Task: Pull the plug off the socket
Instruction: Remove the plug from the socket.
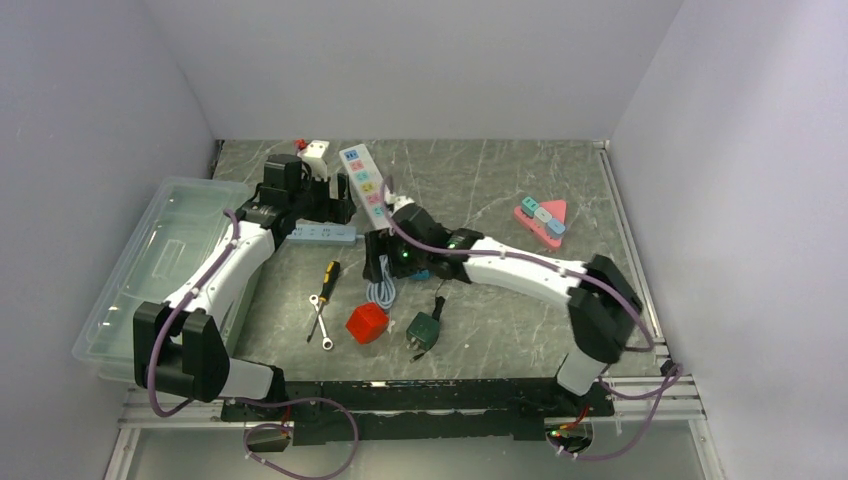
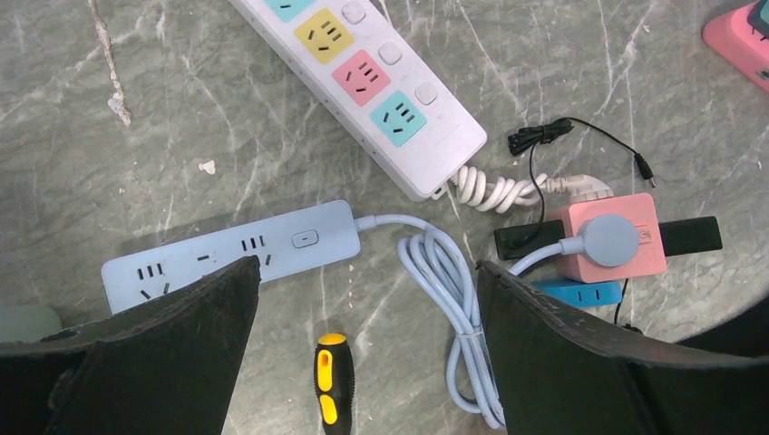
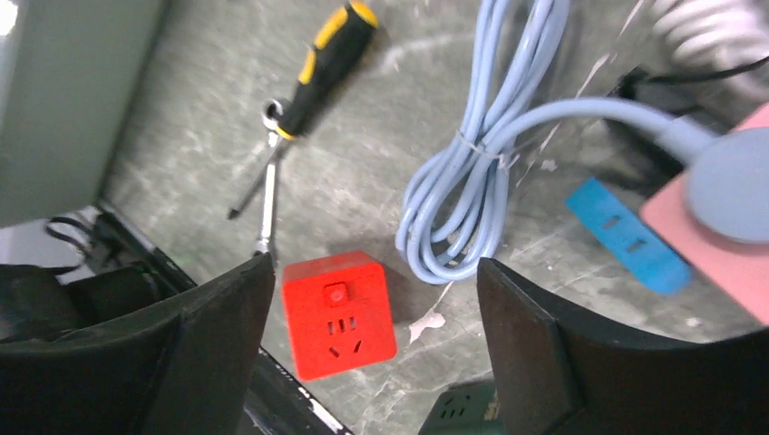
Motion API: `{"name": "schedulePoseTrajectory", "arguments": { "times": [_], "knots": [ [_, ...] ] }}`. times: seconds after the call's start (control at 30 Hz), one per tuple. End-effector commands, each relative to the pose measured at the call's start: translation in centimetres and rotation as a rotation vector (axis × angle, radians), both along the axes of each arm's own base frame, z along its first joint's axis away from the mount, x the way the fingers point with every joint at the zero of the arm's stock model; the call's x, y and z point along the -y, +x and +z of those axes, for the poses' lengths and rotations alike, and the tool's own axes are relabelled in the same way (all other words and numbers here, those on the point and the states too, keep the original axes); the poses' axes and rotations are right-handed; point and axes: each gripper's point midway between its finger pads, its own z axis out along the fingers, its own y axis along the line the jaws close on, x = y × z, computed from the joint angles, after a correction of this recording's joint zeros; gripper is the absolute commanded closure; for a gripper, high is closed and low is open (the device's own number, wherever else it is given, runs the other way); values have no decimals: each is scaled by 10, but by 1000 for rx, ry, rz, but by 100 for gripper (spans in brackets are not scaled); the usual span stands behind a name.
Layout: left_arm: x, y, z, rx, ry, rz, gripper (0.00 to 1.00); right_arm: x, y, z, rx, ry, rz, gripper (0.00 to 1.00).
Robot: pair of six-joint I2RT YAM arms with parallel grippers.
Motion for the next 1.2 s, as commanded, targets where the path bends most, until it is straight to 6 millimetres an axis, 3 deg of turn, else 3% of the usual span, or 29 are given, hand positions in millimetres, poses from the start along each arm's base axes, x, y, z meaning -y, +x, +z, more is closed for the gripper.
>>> {"name": "schedulePoseTrajectory", "arguments": {
  "times": [0.0,0.23,0.3,0.4,0.53,0.63,0.83,1.17],
  "knots": [
    [0,1,23,50,-39,23,7,36,18,57,104,73,-115,12],
    [21,-6,15,0,-75,-21,10,143,47,57,83,112,-322,8],
    [36,-12,12,-12,-63,-60,10,166,54,52,78,134,-355,7],
    [73,-26,5,-27,-98,-185,10,184,62,44,52,184,-376,5],
    [122,-50,-4,-82,-174,-363,10,187,66,31,-9,272,-385,7],
    [146,-64,-16,-148,-208,-425,10,185,68,17,-49,307,-389,9],
    [155,-71,-50,-305,-213,-381,10,174,74,2,-99,356,-372,14],
    [168,-71,-74,-379,-248,-383,10,171,77,-15,-120,358,-374,24]
  ]
}}
